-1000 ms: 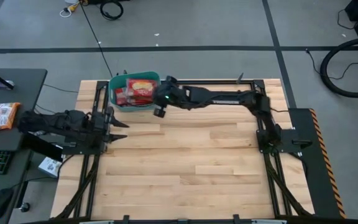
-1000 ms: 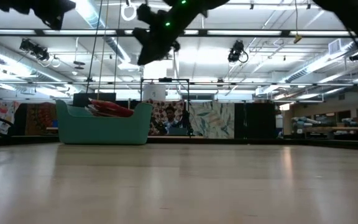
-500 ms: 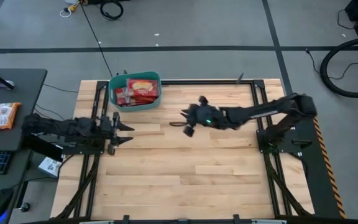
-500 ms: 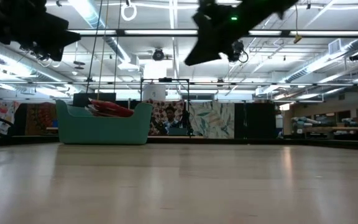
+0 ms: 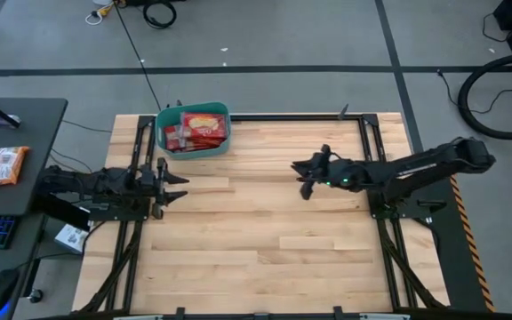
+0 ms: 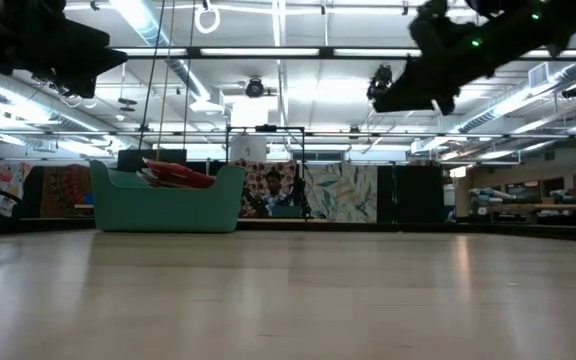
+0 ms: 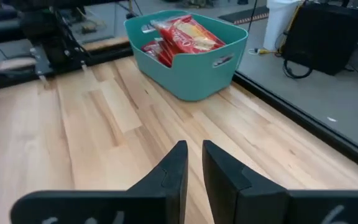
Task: Sort popcorn bags into baskets
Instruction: Return to Home Position
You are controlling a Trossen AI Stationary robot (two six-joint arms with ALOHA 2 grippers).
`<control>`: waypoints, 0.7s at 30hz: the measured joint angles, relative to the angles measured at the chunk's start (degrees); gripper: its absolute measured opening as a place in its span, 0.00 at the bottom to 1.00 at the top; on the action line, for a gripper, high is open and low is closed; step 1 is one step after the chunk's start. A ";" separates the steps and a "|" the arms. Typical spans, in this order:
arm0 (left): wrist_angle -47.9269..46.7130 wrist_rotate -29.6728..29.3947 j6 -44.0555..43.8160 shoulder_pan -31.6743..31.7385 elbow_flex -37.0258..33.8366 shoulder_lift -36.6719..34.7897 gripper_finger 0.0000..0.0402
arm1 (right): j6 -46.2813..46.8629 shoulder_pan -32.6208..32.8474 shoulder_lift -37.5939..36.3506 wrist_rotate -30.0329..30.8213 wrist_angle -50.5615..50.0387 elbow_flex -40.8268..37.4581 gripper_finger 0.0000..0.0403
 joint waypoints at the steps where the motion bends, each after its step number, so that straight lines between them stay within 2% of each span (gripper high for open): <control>1: -0.65 -0.01 -0.34 0.00 0.00 -0.14 0.43 | 0.18 -0.17 -1.66 -0.65 0.61 -1.53 0.13; 14: -3.14 0.02 -1.30 0.00 -0.02 -0.16 0.41 | 0.55 -0.57 -21.92 -12.85 17.17 -21.23 0.10; 21: -3.43 -0.22 -1.32 0.00 -0.02 -0.14 0.41 | 0.11 -0.57 -33.61 -16.23 19.24 -27.84 0.10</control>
